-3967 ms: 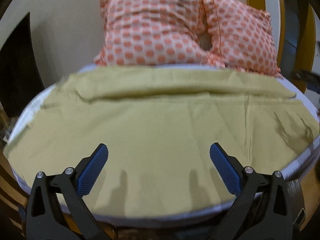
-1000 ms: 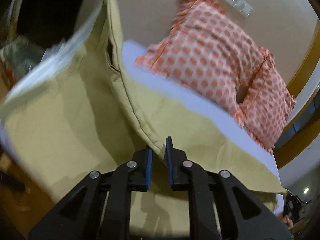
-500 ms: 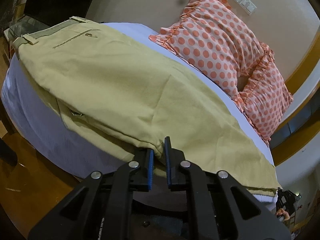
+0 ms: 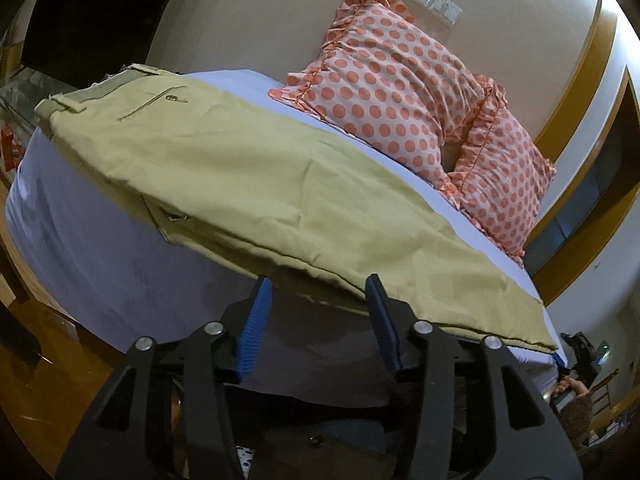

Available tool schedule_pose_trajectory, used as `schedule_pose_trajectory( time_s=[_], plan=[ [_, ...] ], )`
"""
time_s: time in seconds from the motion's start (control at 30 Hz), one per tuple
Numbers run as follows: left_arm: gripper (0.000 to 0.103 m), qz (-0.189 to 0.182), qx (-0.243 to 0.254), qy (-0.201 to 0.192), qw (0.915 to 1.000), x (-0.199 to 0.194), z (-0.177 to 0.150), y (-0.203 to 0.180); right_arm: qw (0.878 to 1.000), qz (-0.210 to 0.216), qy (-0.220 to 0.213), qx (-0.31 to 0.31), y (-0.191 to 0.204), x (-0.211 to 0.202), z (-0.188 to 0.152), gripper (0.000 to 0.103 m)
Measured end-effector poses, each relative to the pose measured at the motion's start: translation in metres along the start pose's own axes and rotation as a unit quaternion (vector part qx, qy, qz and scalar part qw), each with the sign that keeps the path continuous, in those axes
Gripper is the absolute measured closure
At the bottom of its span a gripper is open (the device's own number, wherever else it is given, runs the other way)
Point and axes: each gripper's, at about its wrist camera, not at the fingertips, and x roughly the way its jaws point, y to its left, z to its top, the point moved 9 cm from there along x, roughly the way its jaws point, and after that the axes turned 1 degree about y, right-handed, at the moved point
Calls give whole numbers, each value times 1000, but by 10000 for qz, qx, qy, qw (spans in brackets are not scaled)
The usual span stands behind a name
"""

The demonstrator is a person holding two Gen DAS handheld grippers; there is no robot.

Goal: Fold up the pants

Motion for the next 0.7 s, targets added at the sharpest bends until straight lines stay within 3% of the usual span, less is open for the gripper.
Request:
schedule_pose_trajectory(
  time_s=[0.03, 0.07, 0.1, 0.27, 0.4, 0.47, 0.57, 0.63, 0.7],
  plan=[
    [51, -7, -21, -21, 10000, -1, 0, 1, 9999, 22, -11, -155, 4, 3, -3, 59],
    [50, -8, -27, -29, 10000, -1, -1, 3, 9997, 45, 55, -254, 6, 7, -7, 82],
    [49, 24, -39, -39, 10000, -1, -1, 5, 9994, 159, 161, -261, 7, 13, -11, 94],
    [38, 174, -115, -157, 9997, -5, 0, 18, 9965, 515, -113, -656, 35, 8, -7, 100],
    [30, 246, -198, -249, 9992, -5, 5, 25, 9795, 1392, -16, -1459, 128, 5, -21, 100],
    [26, 236, -212, -279, 9991, -5, 5, 25, 9622, 1931, 235, -1904, 185, 7, -49, 100],
    [23, 200, -203, -370, 9989, -7, 5, 22, 9151, 2860, 1007, -2660, 274, 9, -129, 100],
    [21, 185, -189, -412, 9988, -8, 6, 20, 8796, 3178, 1596, -3161, 310, 11, -191, 100],
    [20, 170, -155, -418, 9989, -8, 6, 18, 8258, 3076, 2391, -4077, 331, 16, -272, 100]
  ],
)
